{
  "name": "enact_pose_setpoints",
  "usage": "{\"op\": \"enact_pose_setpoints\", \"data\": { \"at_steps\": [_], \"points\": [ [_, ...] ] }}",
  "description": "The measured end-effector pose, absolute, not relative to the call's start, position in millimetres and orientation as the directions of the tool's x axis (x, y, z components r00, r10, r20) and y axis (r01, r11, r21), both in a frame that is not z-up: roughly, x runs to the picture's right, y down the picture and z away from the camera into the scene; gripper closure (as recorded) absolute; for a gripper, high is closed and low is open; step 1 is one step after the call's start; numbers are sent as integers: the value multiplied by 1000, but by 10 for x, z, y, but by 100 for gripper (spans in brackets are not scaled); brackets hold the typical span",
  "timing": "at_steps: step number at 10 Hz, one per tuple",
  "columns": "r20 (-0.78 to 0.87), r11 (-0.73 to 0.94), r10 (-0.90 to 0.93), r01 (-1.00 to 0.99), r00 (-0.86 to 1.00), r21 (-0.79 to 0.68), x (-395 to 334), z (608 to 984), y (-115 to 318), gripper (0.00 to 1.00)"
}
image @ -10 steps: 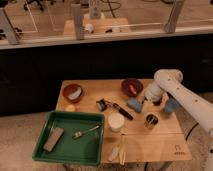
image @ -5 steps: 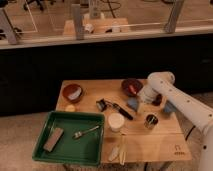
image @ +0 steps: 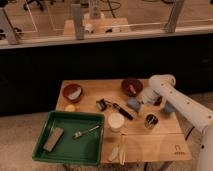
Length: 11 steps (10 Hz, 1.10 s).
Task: Place sponge in tray
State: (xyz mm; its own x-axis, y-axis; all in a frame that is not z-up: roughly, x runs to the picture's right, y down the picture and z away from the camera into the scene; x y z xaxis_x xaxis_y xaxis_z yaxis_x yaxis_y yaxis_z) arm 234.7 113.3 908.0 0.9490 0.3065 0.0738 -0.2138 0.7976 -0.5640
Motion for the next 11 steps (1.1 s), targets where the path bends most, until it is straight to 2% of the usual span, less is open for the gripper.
{"op": "enact_pose_setpoints", "data": {
  "at_steps": [2,8,10,11],
  "points": [
    [73,794,311,-217,948,-568,2328,9143,1185,22],
    [89,780,330,-218,940,-587,2268,9190,1212,83],
    [123,783,342,-210,932,-585,2282,9086,1157,98],
    [144,793,341,-202,929,-575,2306,8979,1094,100]
  ]
}}
